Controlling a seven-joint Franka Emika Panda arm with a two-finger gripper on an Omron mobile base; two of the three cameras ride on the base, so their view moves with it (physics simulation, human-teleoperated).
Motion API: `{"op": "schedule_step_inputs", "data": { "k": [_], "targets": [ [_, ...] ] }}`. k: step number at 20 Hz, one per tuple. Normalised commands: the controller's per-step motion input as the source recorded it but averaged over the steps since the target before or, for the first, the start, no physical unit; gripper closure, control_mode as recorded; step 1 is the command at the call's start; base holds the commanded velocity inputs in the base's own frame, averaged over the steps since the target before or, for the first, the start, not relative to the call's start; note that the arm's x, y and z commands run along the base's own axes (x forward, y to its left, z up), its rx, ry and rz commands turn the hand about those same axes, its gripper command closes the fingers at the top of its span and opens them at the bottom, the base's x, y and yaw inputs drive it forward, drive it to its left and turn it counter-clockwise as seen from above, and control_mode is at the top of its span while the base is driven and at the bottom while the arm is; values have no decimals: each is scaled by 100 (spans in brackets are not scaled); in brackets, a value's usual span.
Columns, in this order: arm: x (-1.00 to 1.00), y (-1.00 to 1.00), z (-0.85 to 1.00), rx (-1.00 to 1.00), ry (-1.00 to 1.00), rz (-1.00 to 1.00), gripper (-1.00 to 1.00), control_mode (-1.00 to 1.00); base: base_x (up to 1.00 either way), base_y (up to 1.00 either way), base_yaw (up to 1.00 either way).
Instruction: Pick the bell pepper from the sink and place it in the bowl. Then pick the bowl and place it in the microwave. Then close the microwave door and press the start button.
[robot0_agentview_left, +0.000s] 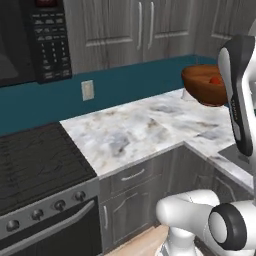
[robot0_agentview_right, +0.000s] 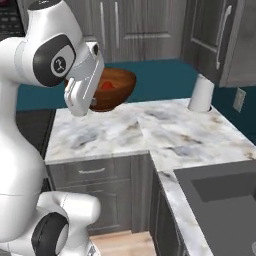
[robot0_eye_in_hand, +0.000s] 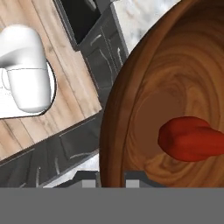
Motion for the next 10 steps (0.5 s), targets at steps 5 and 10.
{"op": "schedule_step_inputs", "data": {
  "k": [5, 10],
  "targets": [
    [0, 0, 0, 0, 0, 0, 100, 100, 0, 32, 44],
    [0, 0, 0, 0, 0, 0, 100, 100, 0, 65, 30]
  ]
}}
